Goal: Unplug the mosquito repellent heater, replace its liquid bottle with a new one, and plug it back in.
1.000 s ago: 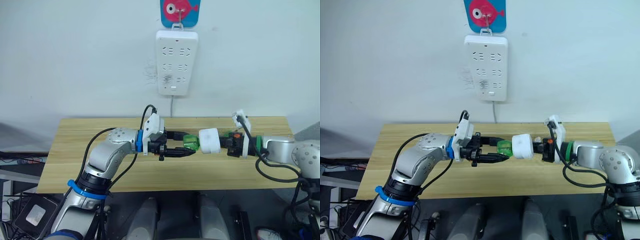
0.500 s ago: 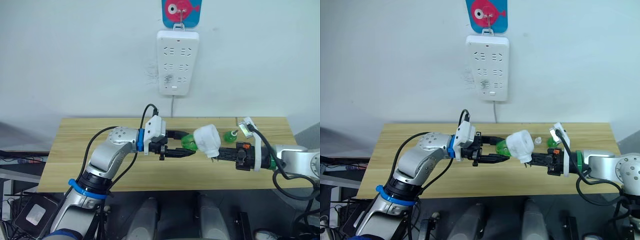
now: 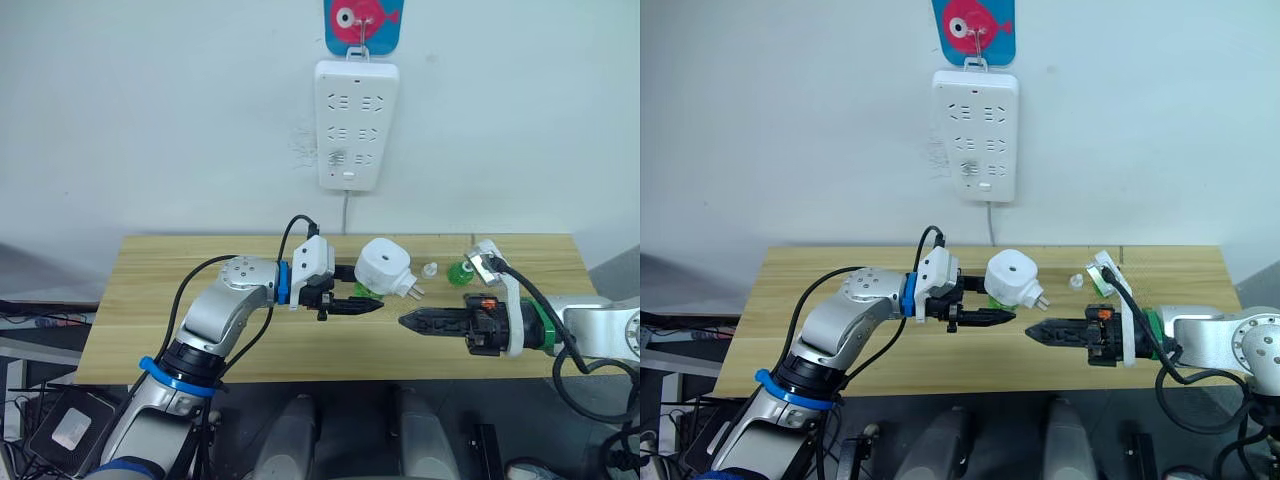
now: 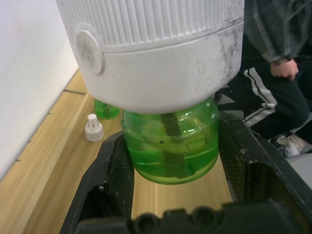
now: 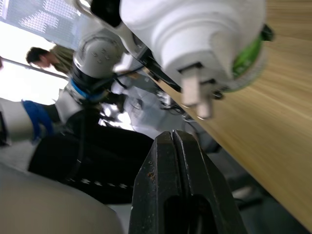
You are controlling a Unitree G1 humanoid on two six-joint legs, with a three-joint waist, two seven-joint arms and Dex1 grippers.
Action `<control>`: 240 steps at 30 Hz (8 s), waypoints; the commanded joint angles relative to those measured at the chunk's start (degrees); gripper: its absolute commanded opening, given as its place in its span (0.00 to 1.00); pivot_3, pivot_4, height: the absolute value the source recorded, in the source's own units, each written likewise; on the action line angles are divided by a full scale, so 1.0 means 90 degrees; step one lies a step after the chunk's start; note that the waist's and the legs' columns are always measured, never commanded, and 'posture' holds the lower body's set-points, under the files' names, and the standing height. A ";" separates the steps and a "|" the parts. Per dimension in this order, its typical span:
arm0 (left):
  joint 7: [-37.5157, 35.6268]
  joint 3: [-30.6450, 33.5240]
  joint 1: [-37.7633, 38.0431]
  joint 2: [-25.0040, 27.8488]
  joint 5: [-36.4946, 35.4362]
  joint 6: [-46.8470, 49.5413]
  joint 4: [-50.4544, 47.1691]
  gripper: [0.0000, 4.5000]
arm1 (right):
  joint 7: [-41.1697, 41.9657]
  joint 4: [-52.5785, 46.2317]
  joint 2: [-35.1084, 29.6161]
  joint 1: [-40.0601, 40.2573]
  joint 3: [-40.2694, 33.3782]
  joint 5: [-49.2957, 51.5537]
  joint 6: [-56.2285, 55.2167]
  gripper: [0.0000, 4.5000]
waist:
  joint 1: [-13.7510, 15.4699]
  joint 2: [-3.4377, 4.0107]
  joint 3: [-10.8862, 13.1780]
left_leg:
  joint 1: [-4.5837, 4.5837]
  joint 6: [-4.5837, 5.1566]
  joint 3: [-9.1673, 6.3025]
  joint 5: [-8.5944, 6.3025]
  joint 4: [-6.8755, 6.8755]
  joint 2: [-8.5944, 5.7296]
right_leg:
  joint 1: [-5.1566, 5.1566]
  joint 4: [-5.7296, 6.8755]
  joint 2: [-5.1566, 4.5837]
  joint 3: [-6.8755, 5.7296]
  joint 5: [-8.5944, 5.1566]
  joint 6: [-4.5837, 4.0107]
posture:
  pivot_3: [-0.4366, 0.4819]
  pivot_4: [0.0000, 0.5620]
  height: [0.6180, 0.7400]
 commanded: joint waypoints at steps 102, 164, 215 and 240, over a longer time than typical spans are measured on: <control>0.0516 0.0599 -0.0225 -0.0884 0.0956 -0.3773 0.0503 0.59 | -0.2995 0.0897 0.0895 -0.0426 0.0133 0.2189 -0.0744 0.67 | -0.0009 -0.0001 0.0001 | -0.0005 0.0003 -0.0016 -0.0001 0.0001 0.0000 | -0.0001 -0.0006 -0.0003 0.0002 0.0004 0.0002 | 0.54 0.53 1.00; -0.0560 0.1545 -0.0836 0.0618 -0.3294 0.4885 0.0696 1.00 | 0.4885 0.2075 0.1794 -0.1137 0.1145 -0.9008 -1.2689 0.67 | -0.0169 0.0000 0.0006 | 0.0002 -0.0001 -0.0027 -0.0001 0.0002 0.0000 | -0.0003 -0.0004 0.0006 -0.0001 0.0002 0.0005 | 0.53 0.49 1.00; -0.0997 0.1106 -0.0992 0.0562 -0.3179 0.3990 -0.0067 0.53 | 0.4496 0.1997 0.2046 -0.1262 0.1889 -0.8552 -1.3279 0.67 | -0.0184 0.0002 0.0006 | 0.0004 -0.0004 -0.0028 -0.0001 0.0002 0.0000 | -0.0004 0.0000 0.0008 0.0005 0.0002 0.0003 | 0.54 0.53 1.00; 0.0433 0.1344 0.0338 0.0117 -0.1849 0.1474 -0.0956 0.53 | 0.2860 -0.0065 0.0944 0.0899 0.0256 -0.7924 -0.8915 1.00 | -0.0127 0.0004 0.0004 | 0.0003 -0.0004 -0.0029 -0.0001 0.0002 0.0000 | -0.0004 0.0000 0.0002 0.0011 0.0002 0.0002 | 0.53 0.49 1.00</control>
